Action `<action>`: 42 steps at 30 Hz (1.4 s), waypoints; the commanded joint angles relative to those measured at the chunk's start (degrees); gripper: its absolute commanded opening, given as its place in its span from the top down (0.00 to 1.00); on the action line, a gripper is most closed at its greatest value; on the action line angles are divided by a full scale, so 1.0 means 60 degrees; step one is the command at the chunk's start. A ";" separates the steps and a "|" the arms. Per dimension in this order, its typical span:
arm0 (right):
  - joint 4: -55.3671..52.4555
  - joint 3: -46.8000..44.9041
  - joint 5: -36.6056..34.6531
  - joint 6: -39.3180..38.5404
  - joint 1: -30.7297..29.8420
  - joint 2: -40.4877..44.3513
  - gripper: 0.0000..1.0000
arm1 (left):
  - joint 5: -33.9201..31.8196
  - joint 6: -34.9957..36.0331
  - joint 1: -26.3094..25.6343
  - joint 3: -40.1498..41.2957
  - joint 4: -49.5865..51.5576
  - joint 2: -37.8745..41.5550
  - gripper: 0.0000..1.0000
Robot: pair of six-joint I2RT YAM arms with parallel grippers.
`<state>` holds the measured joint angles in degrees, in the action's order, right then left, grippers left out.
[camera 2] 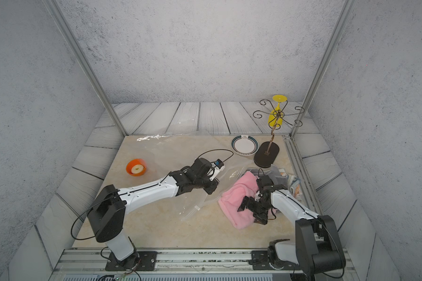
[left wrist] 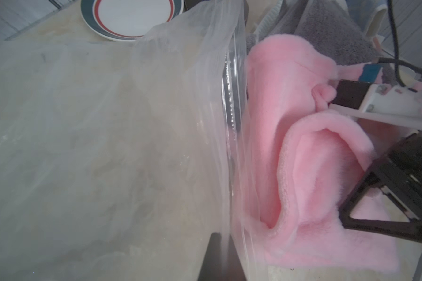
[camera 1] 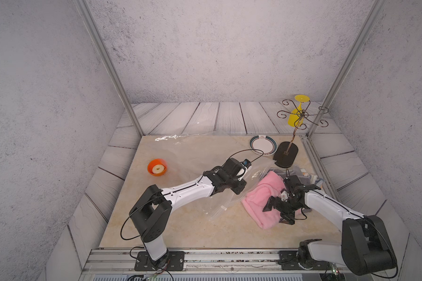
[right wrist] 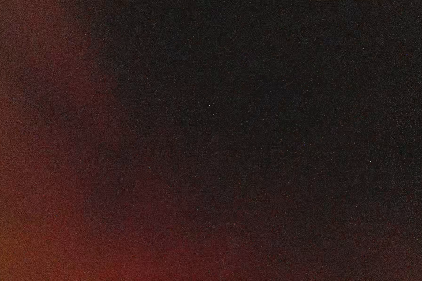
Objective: Place the folded towel into the vacuum bag
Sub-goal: Open the vacuum bag at the center of the board, then pick up the towel from the center of the board.
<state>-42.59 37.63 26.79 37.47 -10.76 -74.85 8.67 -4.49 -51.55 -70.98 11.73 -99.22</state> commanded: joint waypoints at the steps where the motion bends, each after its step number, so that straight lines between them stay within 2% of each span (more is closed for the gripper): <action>1: 0.1006 0.0312 0.0196 -0.0136 -0.0045 -0.0380 0.06 | 0.0903 0.0235 -0.0093 -0.0232 0.0111 -0.0453 1.00; 3: 0.1300 0.0365 0.0372 -0.0210 -0.0119 -0.0588 0.12 | 0.1250 0.0293 -0.0125 -0.0309 0.0133 -0.0595 1.00; 4: 0.1504 0.0339 0.0493 -0.0190 -0.0139 -0.0711 0.18 | 0.1353 0.0345 -0.0162 -0.0360 0.0162 -0.0653 1.00; 8: 0.2232 0.0259 0.1173 -0.0232 -0.0180 -0.0970 0.47 | 0.1527 0.0485 -0.0217 -0.0387 0.0206 -0.0709 1.00; 11: 0.2539 0.0384 0.1434 -0.0329 -0.0191 -0.1060 0.75 | 0.1536 0.0529 -0.0227 -0.0303 0.0199 -0.0650 1.00; 14: 0.2773 0.0473 0.1519 -0.0352 -0.0224 -0.0884 0.98 | 0.1414 0.0457 -0.0227 -0.0224 0.0156 -0.0607 1.00; 22: 0.2249 0.0795 0.0680 -0.0339 -0.0235 0.0967 1.00 | 0.0457 -0.0350 0.0398 -0.0240 0.0287 -0.0234 1.00; 29: 0.1615 0.1615 -0.0137 0.0194 -0.0164 0.2792 1.00 | 0.0684 -0.0722 0.1209 -0.0055 0.0231 0.0114 1.00; 33: 0.2397 0.1844 -0.0251 0.1165 -0.0088 0.3350 1.00 | 0.0769 -0.0721 0.1348 0.0125 0.0241 0.0116 1.00; 36: 0.3079 0.2070 -0.0785 0.1630 -0.0075 0.3759 1.00 | 0.0868 -0.0851 0.1453 0.0239 0.0257 0.0091 1.00; 42: 0.3725 0.3185 -0.2101 0.1327 -0.0061 0.4106 1.00 | 0.1451 -0.1012 0.1590 0.0319 0.0315 -0.0104 1.00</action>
<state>-25.76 52.84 19.66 45.63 -11.40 -52.38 15.16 -9.61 -42.68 -69.47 13.17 -99.50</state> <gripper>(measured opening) 0.069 0.049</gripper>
